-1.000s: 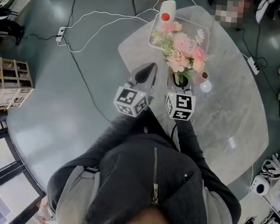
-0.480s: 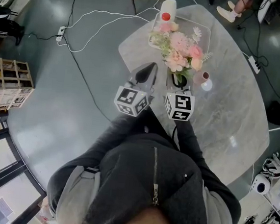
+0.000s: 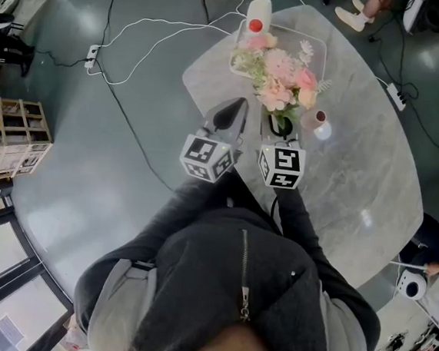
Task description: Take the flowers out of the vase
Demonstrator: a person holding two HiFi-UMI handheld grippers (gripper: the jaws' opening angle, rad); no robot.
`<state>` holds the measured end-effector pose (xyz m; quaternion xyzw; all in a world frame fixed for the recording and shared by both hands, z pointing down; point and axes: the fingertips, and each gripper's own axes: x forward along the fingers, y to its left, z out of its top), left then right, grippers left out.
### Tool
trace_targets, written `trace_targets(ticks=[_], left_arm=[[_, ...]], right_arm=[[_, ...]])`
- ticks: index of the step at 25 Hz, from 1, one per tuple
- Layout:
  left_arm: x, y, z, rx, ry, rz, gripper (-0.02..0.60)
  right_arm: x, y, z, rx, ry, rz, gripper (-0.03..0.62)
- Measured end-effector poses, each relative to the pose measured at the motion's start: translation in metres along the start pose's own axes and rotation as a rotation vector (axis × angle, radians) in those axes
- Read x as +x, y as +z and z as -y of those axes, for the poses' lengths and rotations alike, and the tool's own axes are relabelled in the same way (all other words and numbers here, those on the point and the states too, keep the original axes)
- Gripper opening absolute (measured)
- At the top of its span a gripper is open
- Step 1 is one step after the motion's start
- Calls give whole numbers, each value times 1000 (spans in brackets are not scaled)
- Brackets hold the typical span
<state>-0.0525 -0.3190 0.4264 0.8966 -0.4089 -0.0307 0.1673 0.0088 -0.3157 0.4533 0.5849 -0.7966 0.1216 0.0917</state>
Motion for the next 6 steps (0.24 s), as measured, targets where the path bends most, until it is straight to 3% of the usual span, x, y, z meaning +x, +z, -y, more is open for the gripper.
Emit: trace_targets(ticks=[6], left_arm=[[1,2,2,-7,-1,6,9]], right_arm=[[0,2,-2,-4,8,-6,70]])
